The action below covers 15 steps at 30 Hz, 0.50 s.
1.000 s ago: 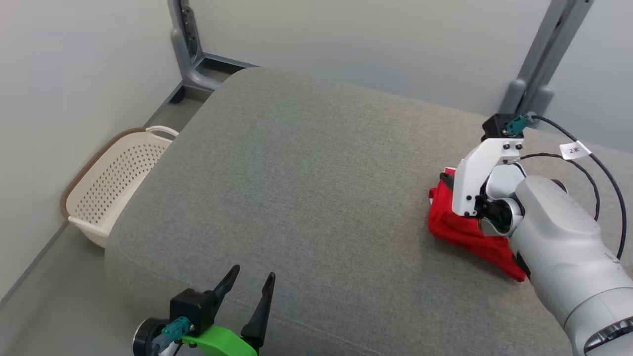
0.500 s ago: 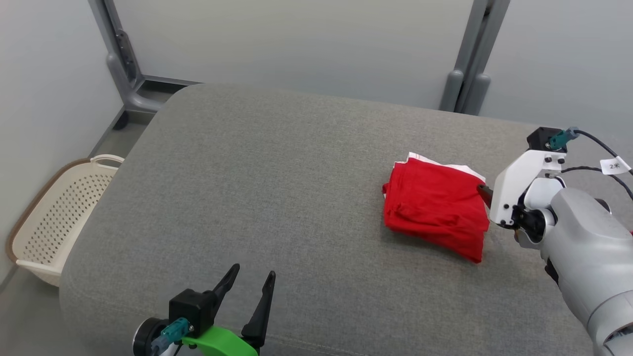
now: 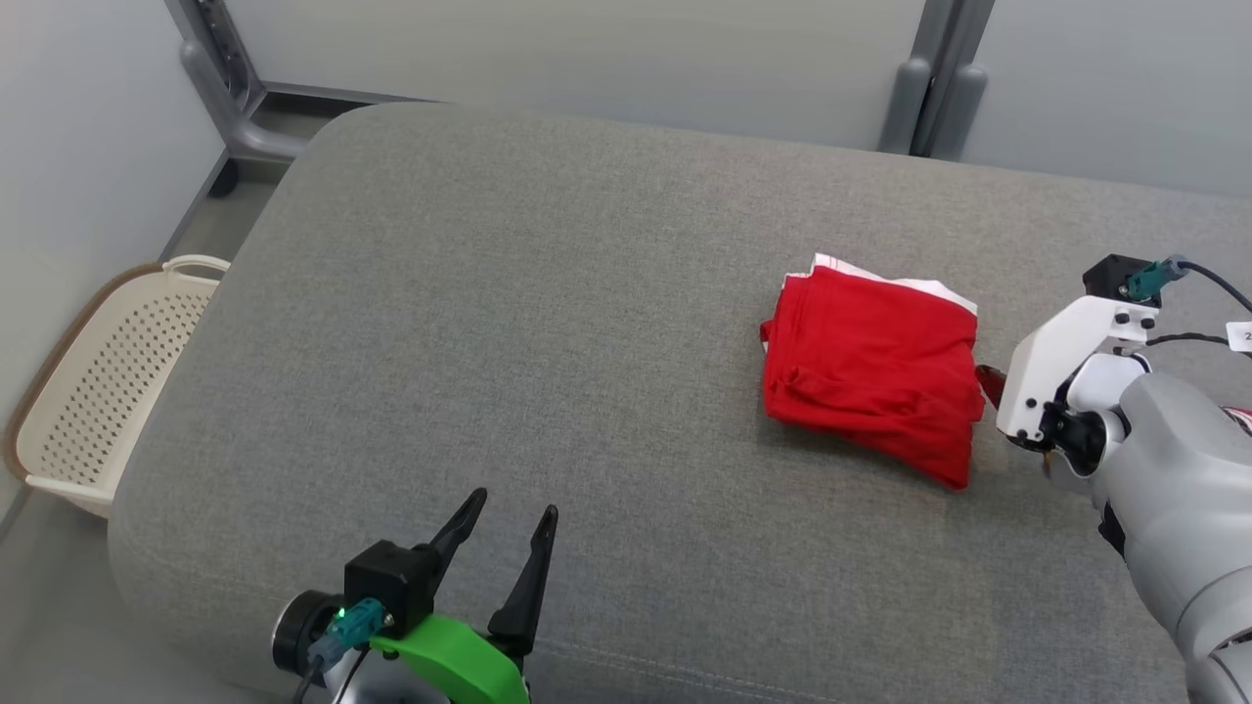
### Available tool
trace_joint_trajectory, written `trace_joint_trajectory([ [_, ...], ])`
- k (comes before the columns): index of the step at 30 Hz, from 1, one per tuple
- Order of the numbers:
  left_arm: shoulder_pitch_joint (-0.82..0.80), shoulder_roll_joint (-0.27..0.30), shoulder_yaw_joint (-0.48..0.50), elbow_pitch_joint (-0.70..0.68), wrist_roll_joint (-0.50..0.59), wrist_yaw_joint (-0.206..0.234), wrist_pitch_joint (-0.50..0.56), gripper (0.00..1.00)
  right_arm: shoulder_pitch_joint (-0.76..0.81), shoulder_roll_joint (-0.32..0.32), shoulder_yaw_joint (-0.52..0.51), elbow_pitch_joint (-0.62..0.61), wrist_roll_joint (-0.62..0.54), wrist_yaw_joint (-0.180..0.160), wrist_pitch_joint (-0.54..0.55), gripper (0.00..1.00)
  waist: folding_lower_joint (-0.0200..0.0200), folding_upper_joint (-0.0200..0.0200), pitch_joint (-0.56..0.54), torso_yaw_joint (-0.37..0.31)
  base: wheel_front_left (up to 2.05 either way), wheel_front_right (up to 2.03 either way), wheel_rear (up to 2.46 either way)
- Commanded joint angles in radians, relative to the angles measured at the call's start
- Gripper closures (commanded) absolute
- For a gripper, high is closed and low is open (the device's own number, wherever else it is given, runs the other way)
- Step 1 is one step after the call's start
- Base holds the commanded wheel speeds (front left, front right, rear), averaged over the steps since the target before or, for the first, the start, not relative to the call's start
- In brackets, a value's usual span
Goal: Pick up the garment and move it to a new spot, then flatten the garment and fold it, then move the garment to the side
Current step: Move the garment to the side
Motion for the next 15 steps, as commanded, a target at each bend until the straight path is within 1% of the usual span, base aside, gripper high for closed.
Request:
trace_joint_trajectory([
  [1, -0.019, -0.003, 0.001, 0.001, 0.006, -0.003, -0.005, 0.00, -0.008, -0.008, -0.003, 0.007, -0.013, -0.001, 0.002, 0.00, 0.0000, 0.0000, 0.031, 0.022, 0.00, 0.00, 0.00],
  [8, -0.039, -0.010, -0.003, 0.012, 0.010, -0.008, -0.011, 0.00, -0.009, -0.005, -0.062, 0.018, -0.030, -0.001, 0.013, 0.00, 0.0000, 0.0000, 0.071, 0.053, 0.00, 0.00, 0.00],
  [11, -0.042, -0.013, -0.006, 0.019, 0.008, -0.008, -0.015, 0.00, 0.019, -0.009, -0.102, 0.019, -0.034, -0.001, 0.045, 0.00, 0.0000, 0.0000, 0.076, 0.063, 0.00, 0.00, 0.00],
  [15, -0.048, -0.016, -0.009, 0.026, 0.005, -0.010, -0.019, 0.00, 0.040, -0.016, -0.156, 0.019, -0.068, -0.001, 0.077, 0.00, 0.0000, 0.0000, 0.078, 0.073, 0.00, 0.00, 0.00],
])
